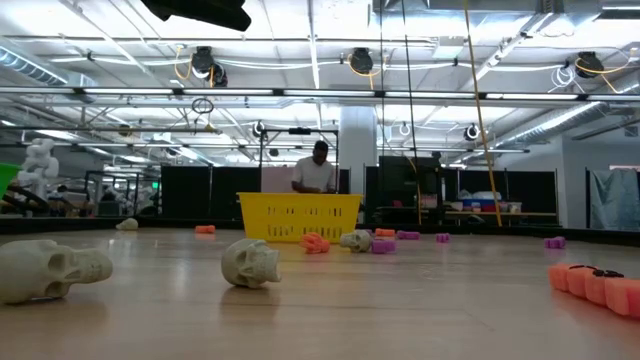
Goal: Sort Halloween decoration
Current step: Put the orange skeleton toy in the blue basket
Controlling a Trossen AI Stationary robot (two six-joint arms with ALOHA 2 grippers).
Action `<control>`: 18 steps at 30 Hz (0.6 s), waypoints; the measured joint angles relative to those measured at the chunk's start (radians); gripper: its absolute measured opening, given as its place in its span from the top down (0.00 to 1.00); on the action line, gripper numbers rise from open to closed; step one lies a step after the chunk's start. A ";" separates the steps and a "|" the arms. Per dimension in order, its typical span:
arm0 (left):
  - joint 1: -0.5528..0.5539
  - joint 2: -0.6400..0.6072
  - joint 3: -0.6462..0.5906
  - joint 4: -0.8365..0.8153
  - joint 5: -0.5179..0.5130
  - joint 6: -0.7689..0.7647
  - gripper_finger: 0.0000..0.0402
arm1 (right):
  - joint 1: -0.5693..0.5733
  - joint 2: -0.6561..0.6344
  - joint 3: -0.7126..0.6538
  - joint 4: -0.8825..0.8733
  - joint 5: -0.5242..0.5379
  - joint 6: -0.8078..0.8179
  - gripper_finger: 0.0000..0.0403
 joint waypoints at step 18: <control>0.046 0.000 0.000 0.021 0.000 -0.001 0.53 | 0.000 0.059 0.008 -0.005 -0.046 0.007 0.79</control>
